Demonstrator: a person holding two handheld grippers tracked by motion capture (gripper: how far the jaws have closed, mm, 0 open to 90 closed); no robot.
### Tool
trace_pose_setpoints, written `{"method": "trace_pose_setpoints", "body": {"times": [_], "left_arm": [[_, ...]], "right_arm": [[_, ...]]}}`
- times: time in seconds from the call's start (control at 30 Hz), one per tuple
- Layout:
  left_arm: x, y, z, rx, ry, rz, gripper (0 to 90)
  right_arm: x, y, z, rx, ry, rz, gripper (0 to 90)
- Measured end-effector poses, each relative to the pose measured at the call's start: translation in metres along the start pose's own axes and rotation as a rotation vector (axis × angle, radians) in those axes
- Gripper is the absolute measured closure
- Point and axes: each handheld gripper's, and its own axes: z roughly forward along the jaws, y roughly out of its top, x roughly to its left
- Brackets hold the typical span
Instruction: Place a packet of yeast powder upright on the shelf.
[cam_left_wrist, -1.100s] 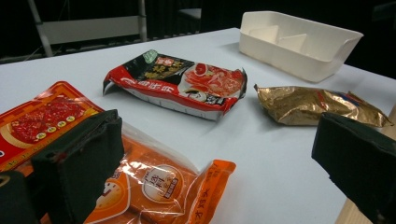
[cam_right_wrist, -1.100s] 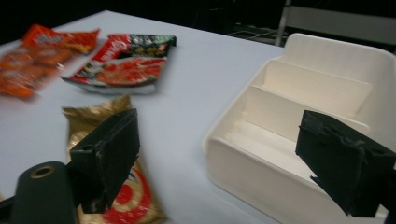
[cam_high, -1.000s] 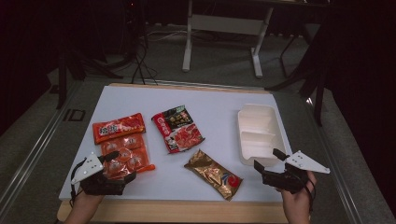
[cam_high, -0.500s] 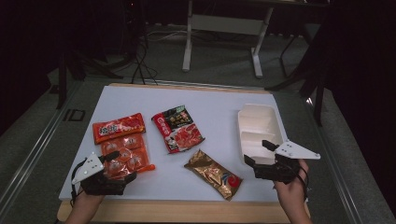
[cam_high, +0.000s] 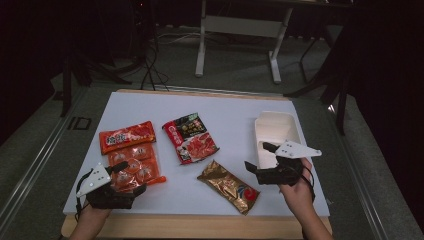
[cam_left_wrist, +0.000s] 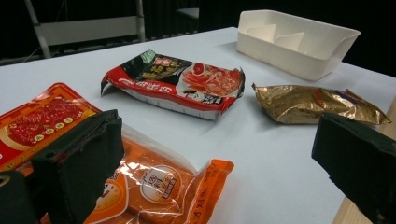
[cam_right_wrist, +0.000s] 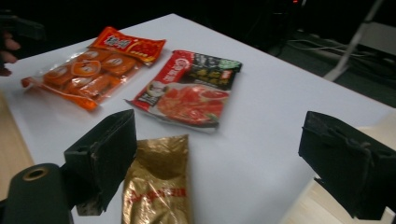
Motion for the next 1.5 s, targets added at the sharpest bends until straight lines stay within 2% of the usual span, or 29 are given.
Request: {"method": "trace_pose_setpoints", "body": {"times": [0.13,0.2,0.37,0.73,0.77,0.93,1.1,1.17,1.3,1.5], "left_arm": [[0.000,0.000,0.000,-0.003,-0.004,-0.004,1.9],[0.001,0.000,0.001,0.003,-0.005,-0.003,1.9],[0.000,0.000,0.001,0.006,-0.010,0.000,1.9],[0.000,0.000,0.001,0.006,-0.012,0.002,1.9],[0.000,0.000,0.002,0.007,-0.013,0.003,1.9],[0.001,0.000,0.002,0.007,-0.014,0.004,1.9],[0.001,0.000,0.002,0.007,-0.015,0.005,1.9],[0.001,-0.001,0.002,0.011,-0.015,0.005,1.9],[0.002,0.000,0.002,0.008,-0.011,0.003,1.9],[0.002,-0.001,0.002,0.012,-0.013,0.001,1.9]], "right_arm": [[0.003,0.003,0.008,0.009,0.014,-0.017,10.8],[0.008,0.007,0.016,0.018,0.049,-0.035,10.4],[0.017,0.012,0.035,0.056,0.091,-0.060,10.4],[0.024,0.010,0.078,0.128,0.140,-0.041,15.2],[0.024,0.010,0.078,0.128,0.140,-0.041,15.2],[0.025,0.004,0.100,0.172,0.133,-0.036,18.6],[0.021,-0.005,0.120,0.232,0.130,-0.031,21.5],[0.020,-0.007,0.122,0.237,0.128,-0.030,21.6],[0.015,-0.015,0.134,0.269,0.123,0.003,23.0],[0.013,-0.023,0.147,0.325,0.137,0.003,26.3]]}}
